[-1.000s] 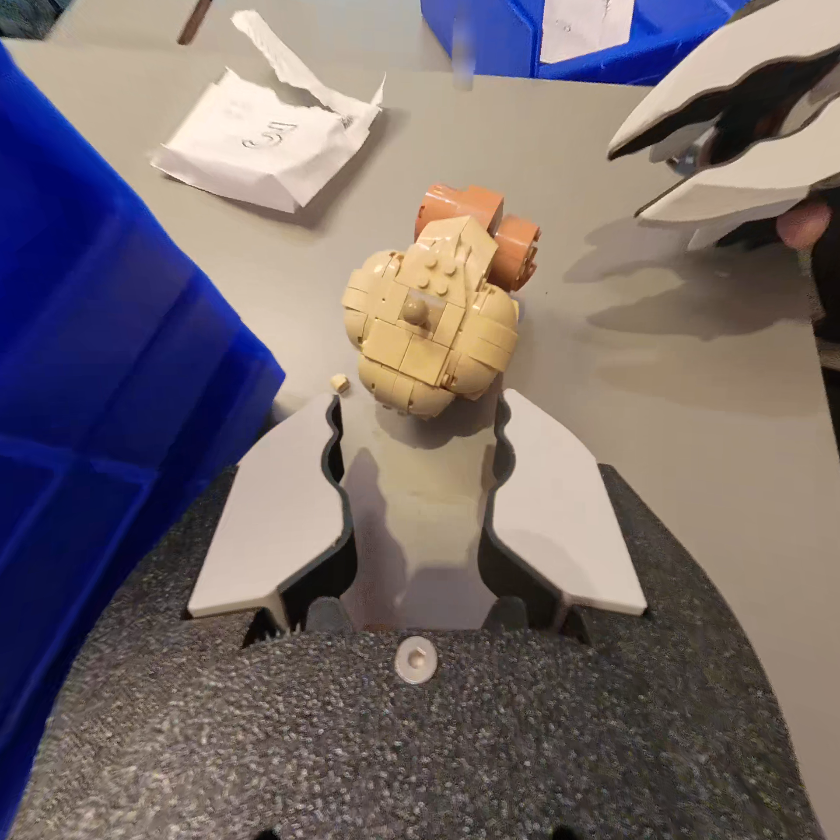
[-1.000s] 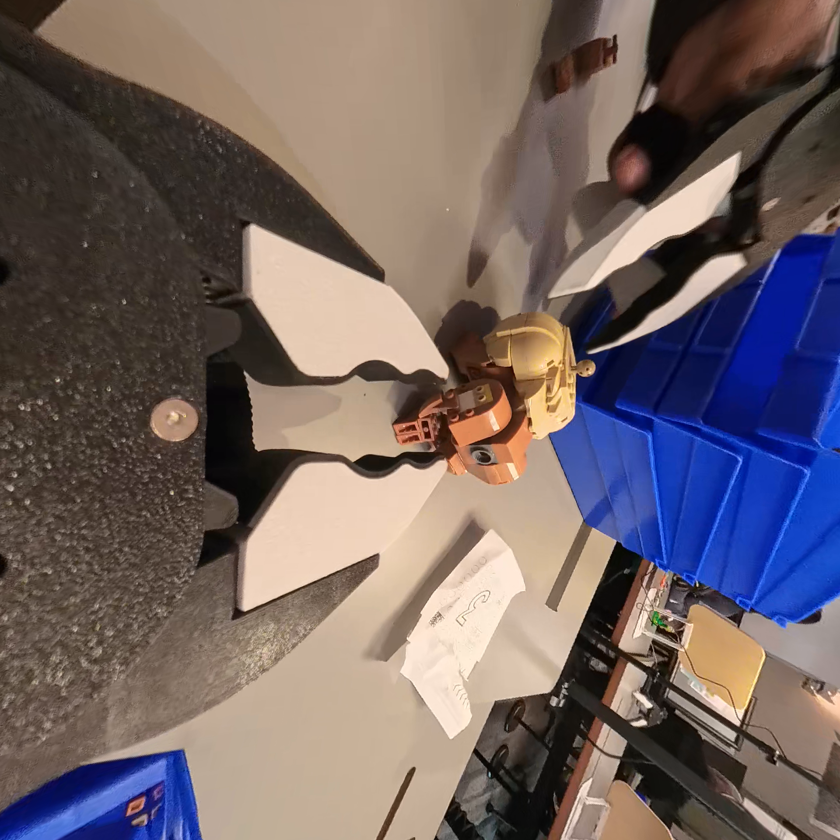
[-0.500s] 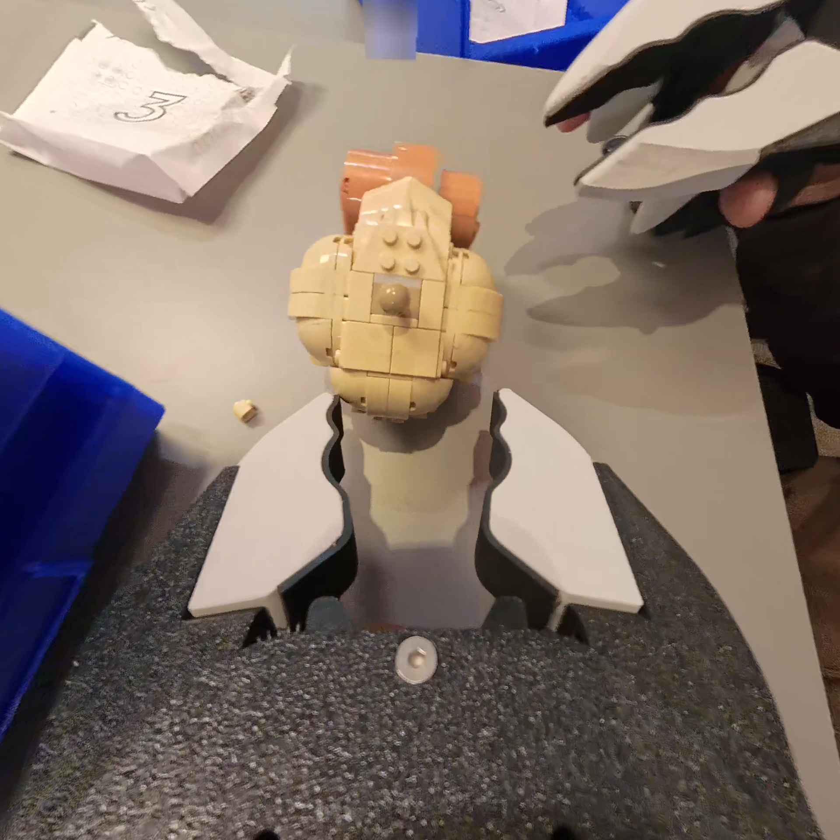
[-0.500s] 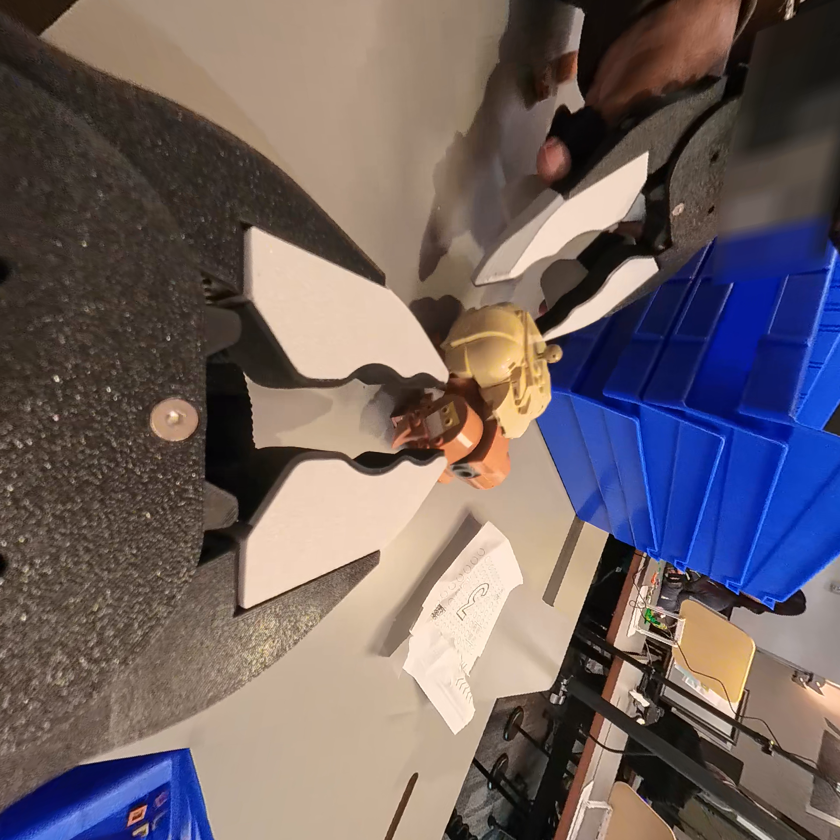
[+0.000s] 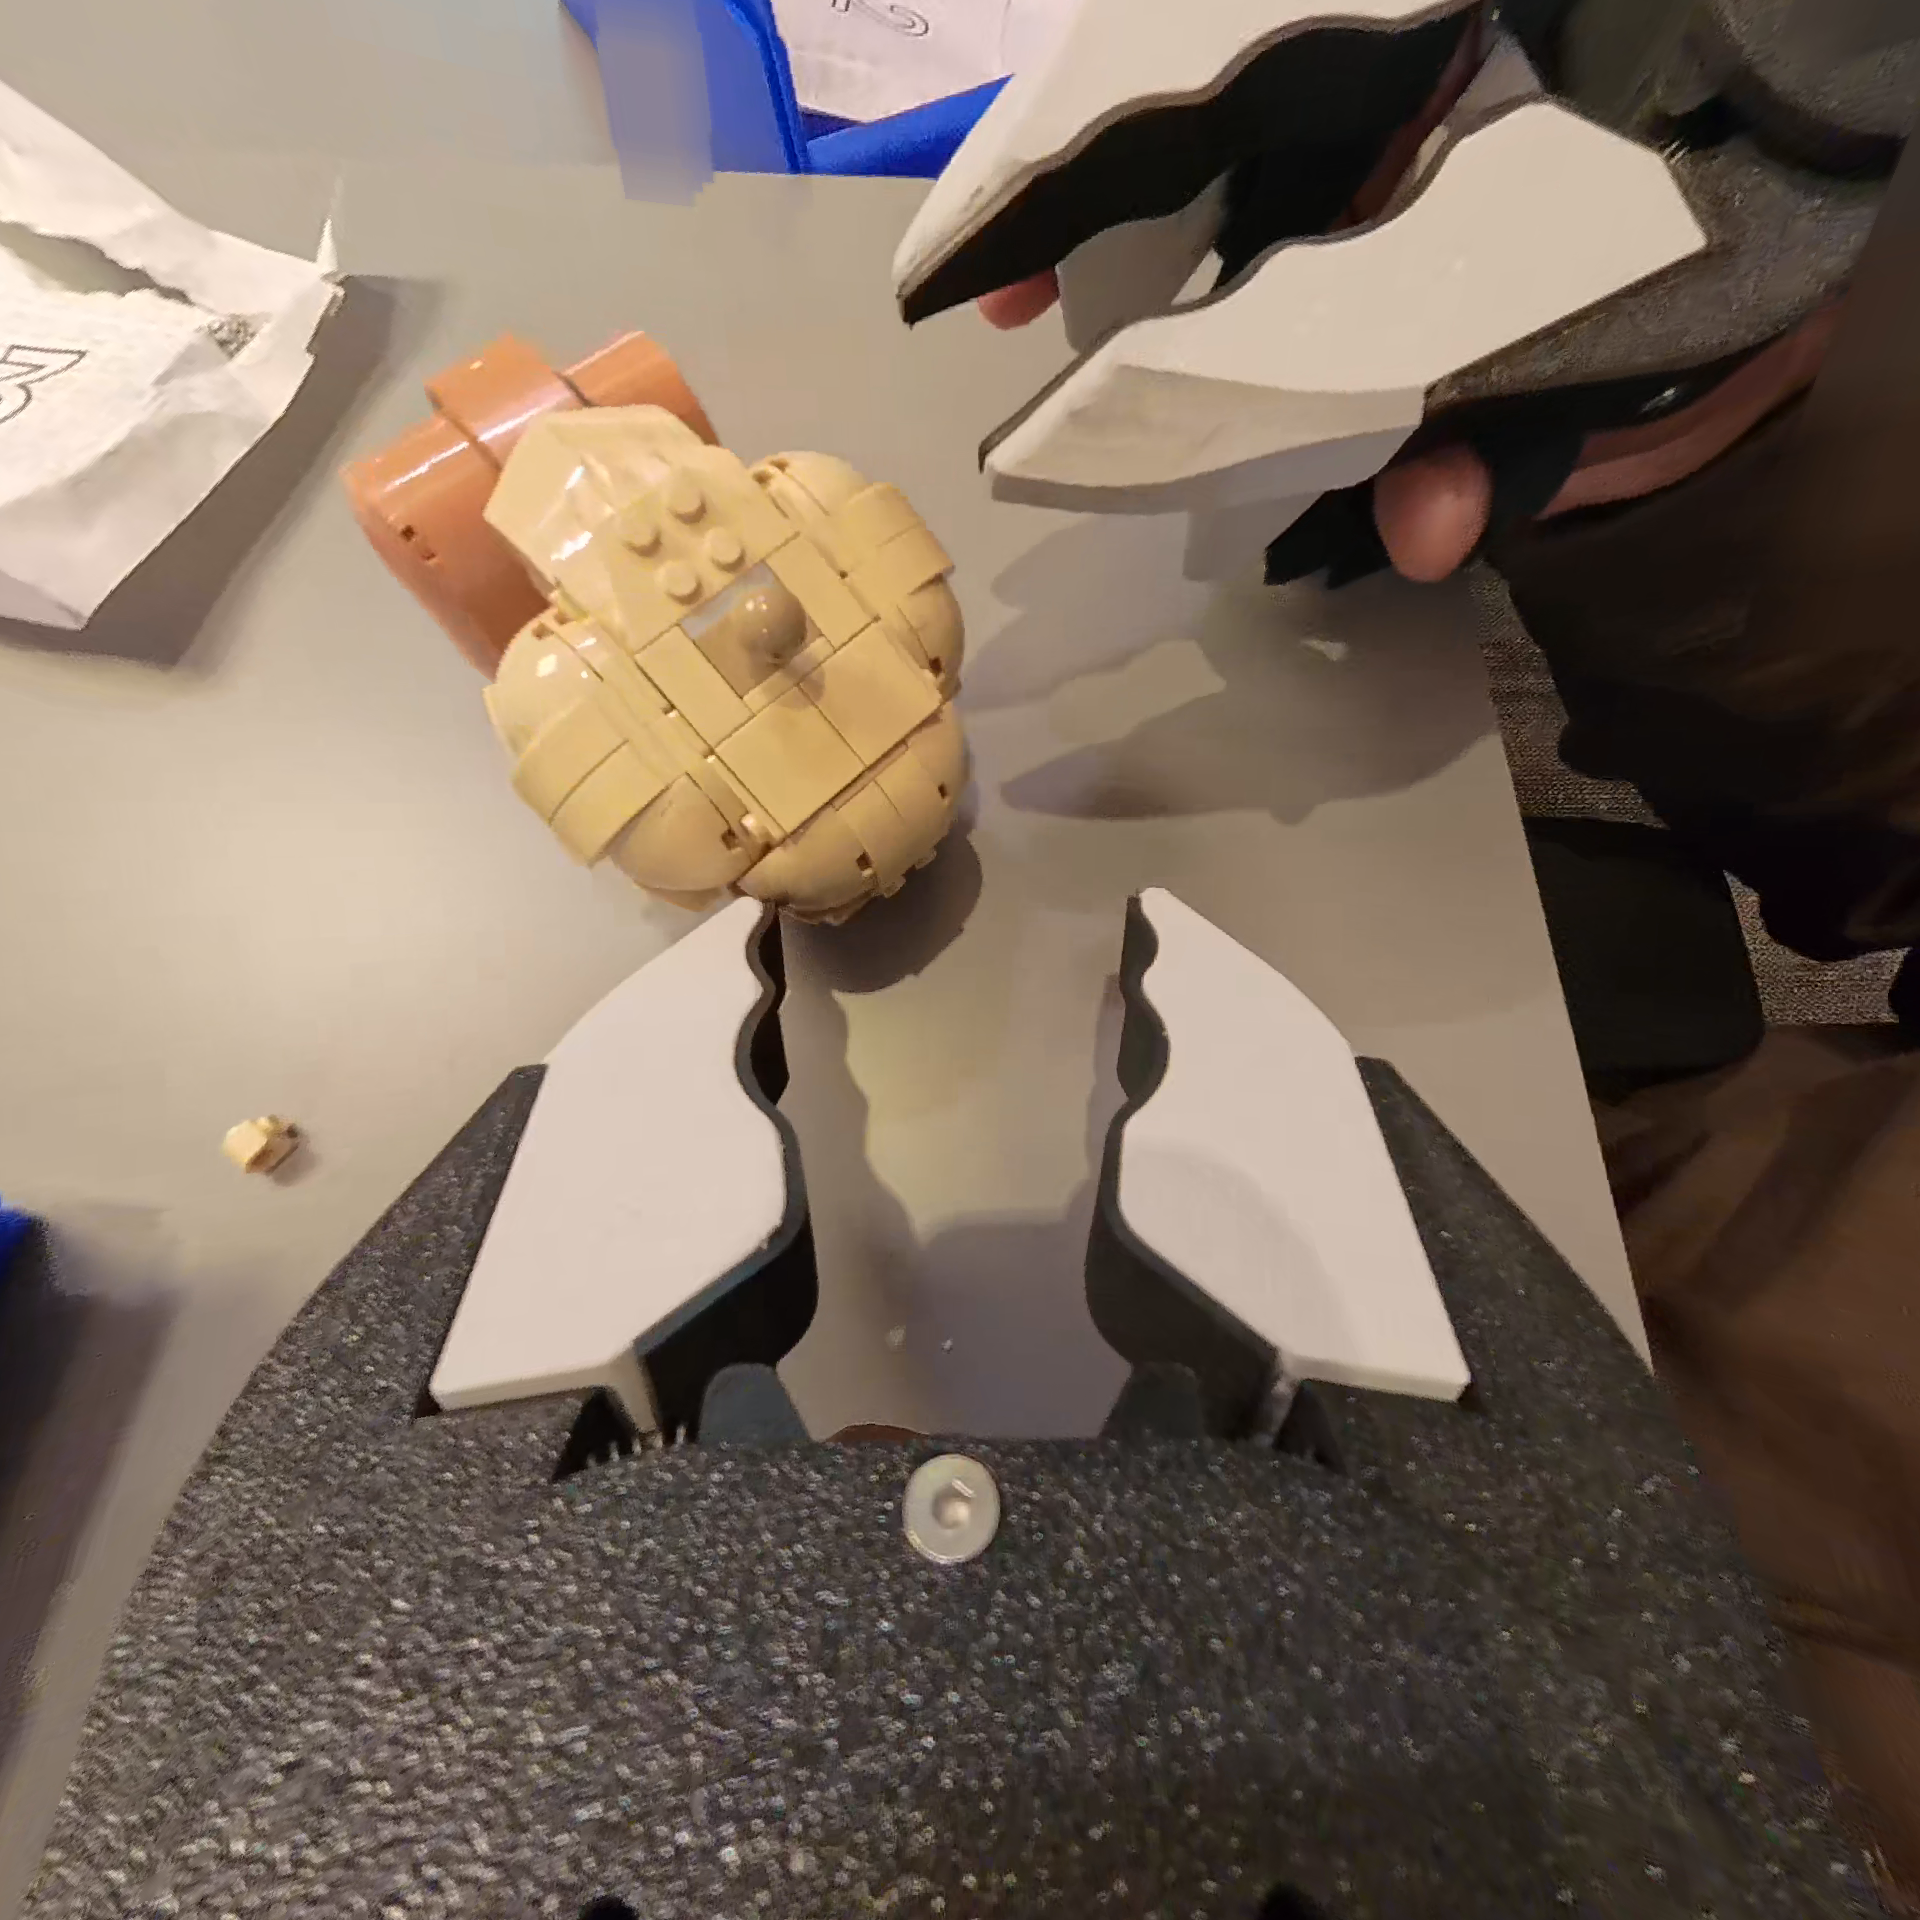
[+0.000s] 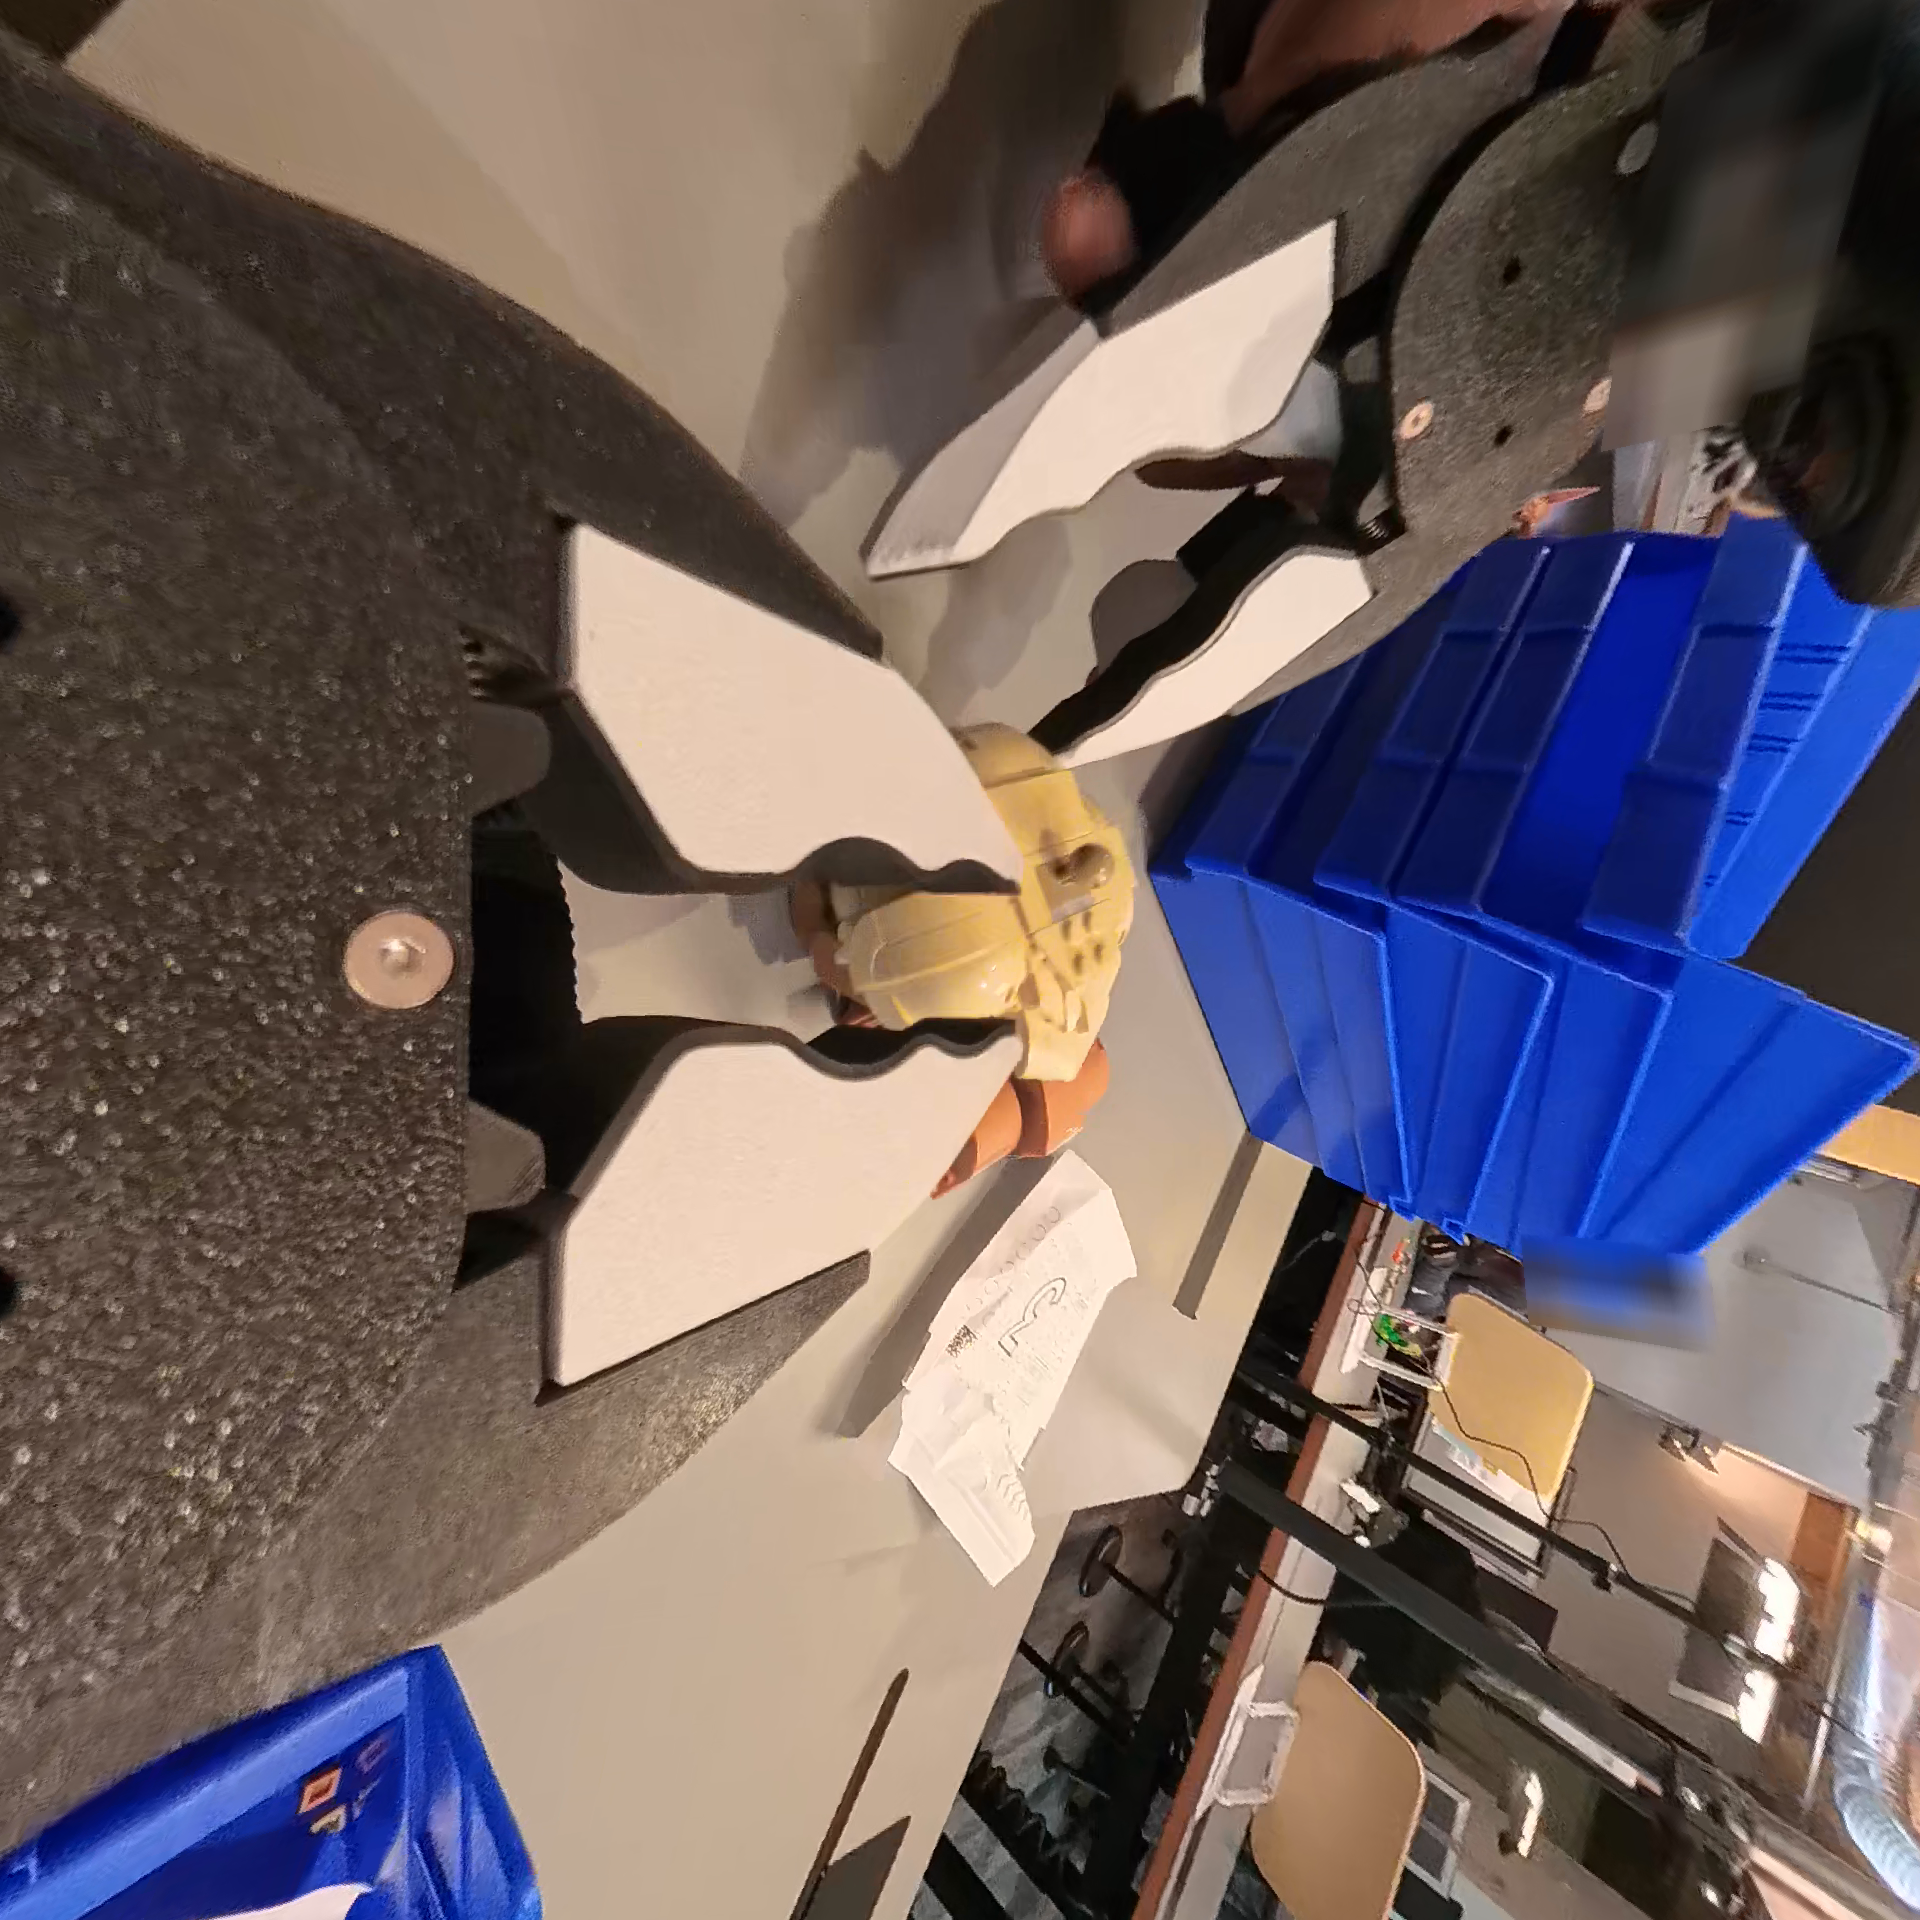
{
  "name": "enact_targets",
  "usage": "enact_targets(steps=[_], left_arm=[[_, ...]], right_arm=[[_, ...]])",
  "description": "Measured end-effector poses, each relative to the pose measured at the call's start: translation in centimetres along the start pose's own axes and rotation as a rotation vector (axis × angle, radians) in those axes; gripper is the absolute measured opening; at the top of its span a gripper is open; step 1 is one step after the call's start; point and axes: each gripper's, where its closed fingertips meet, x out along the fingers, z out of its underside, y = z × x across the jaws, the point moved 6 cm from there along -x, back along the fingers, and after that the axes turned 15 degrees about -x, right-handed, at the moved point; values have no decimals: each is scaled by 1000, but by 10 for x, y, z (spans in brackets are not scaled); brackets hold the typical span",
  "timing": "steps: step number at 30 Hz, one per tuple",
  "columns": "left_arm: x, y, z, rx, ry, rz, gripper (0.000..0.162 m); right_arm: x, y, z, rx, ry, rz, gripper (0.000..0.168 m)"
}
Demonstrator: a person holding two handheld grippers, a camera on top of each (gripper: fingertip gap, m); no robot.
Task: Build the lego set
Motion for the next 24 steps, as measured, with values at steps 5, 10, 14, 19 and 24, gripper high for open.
enact_targets(steps=[5,10,14,19,24], left_arm=[[12,9,-8,10,12,10,62],[12,12,-9,10,37,28,62],[-6,3,-1,-11,43,4,62],[-38,-28,16,-26,11,-150,62],[-54,-62,24,-77,-17,-290,60]], right_arm=[[-6,-2,1,13,-15,-19,22],[-3,-13,4,-89,-88,-54,21],[3,-30,6,-225,-142,-102,20],[11,-49,6,-343,-210,-140,11],[21,-45,9,-344,-288,-71,1]])
